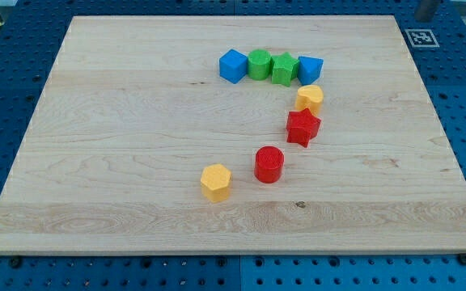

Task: Move the green star to the bottom of the green circle

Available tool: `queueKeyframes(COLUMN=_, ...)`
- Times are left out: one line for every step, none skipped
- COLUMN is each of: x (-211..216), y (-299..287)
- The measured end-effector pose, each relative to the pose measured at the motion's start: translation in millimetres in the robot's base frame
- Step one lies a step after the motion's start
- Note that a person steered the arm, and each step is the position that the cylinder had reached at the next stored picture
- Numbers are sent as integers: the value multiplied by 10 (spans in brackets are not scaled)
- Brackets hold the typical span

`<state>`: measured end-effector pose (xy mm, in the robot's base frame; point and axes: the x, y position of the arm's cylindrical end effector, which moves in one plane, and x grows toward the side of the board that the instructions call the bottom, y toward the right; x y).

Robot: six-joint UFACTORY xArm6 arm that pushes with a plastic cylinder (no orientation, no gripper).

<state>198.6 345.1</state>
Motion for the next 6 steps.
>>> queueKeyframes(x=41, y=-48)
queueKeyframes(x=95, y=-349)
queueKeyframes(x=193, y=-727)
queueKeyframes(x=516, y=-1048)
queueKeyframes(x=942, y=-1222)
queueKeyframes(x=1353, y=-1222)
